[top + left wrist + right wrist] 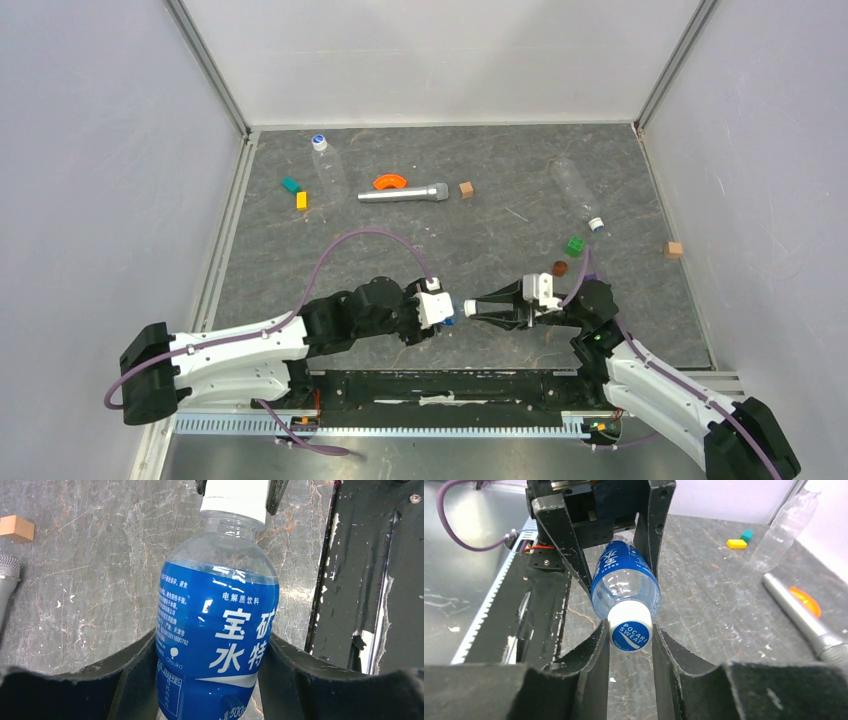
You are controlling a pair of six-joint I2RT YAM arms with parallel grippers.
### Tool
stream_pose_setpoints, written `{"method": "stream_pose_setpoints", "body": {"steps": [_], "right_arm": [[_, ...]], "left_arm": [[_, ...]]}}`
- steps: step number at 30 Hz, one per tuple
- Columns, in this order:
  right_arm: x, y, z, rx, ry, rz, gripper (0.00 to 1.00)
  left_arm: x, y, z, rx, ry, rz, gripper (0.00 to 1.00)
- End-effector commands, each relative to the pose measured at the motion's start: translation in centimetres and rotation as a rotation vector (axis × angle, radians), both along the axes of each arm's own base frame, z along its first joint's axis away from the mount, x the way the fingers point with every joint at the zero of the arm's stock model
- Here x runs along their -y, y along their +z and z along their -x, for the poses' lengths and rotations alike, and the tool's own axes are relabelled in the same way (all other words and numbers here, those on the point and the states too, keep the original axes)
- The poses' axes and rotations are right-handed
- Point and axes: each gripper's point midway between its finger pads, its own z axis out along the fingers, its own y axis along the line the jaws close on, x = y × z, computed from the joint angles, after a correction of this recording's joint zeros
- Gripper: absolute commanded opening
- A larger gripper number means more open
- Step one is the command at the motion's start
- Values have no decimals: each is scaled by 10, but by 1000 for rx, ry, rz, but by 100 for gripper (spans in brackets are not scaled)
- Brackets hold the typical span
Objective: Unscrew the bottle caps
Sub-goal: Unscrew the bottle cap from the plastic bottle.
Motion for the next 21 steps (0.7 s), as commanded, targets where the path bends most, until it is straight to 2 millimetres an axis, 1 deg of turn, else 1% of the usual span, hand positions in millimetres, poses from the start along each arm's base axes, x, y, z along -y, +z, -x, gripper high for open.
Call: {"method": "stream_pose_setpoints", "body": {"steps": [1, 6, 10, 18, 21], "right_arm": [[3, 14, -7, 311, -25, -6, 0], [3, 6, -3, 525, 12, 65, 0], [5, 2, -2, 657, 22, 101, 0], [10, 4, -12, 754, -49, 129, 0], [10, 4, -11, 769, -55, 122, 0]], "left_arm": [[9, 11, 16, -59, -70, 46, 14], [12, 10, 18, -75, -83, 42, 14], [13, 8, 18, -78, -87, 37, 14], [13, 6, 17, -80, -80, 30, 14], [12, 5, 16, -79, -74, 25, 14]]}}
